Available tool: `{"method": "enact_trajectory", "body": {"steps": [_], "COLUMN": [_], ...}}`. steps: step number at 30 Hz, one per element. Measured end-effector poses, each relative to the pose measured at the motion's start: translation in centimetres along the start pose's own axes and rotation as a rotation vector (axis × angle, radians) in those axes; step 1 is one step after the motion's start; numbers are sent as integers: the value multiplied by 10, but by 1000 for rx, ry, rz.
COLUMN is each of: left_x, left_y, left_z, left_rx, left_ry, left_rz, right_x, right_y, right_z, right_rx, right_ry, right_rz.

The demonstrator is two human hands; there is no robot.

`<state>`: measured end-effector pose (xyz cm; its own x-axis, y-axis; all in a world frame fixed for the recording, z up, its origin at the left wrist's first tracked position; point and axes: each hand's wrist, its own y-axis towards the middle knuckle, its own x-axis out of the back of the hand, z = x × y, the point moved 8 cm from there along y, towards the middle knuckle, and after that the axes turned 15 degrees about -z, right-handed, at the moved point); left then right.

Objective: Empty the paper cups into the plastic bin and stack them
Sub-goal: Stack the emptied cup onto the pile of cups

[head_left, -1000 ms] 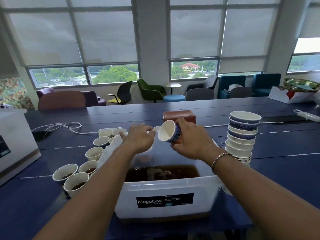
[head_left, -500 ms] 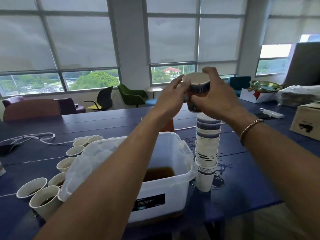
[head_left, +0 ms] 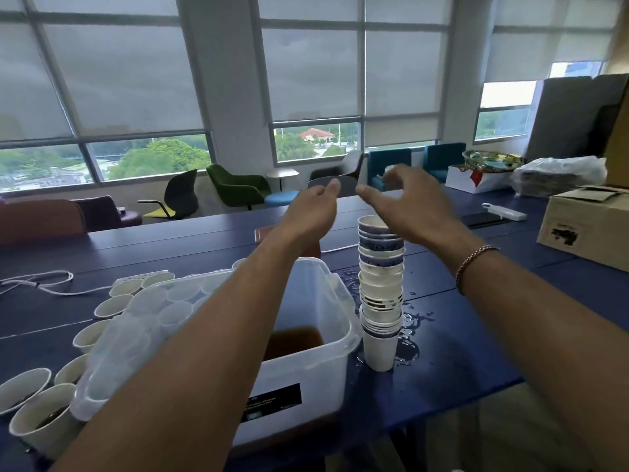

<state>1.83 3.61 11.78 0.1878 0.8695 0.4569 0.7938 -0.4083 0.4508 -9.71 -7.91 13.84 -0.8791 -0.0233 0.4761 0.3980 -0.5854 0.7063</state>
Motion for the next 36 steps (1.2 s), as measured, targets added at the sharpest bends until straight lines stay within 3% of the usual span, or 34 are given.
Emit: {"method": "enact_trajectory", "body": {"steps": [5,13,16,24,31,36], "left_x": [34,88,98,103,86,79], "left_y": [18,50,66,118,142,139], "left_z": [38,139,162,215,237,246], "left_rx": [72,244,281,253,235,239], "left_ry": [17,128,225,433,464,439], "left_rz": [-65,-98,-67,-9,64,76], "right_x": [-26,-160,-214,-360,-396,-387], "right_y": [-5,-20,-10,-23,-56,-52], "right_z": [69,124,114,97,88,94], "right_rx": [180,74,17,177,312,393], "right_ry": [109,281,214,-172,-427,-507], "right_rz": [-67,235,354,904,1302,1255]}}
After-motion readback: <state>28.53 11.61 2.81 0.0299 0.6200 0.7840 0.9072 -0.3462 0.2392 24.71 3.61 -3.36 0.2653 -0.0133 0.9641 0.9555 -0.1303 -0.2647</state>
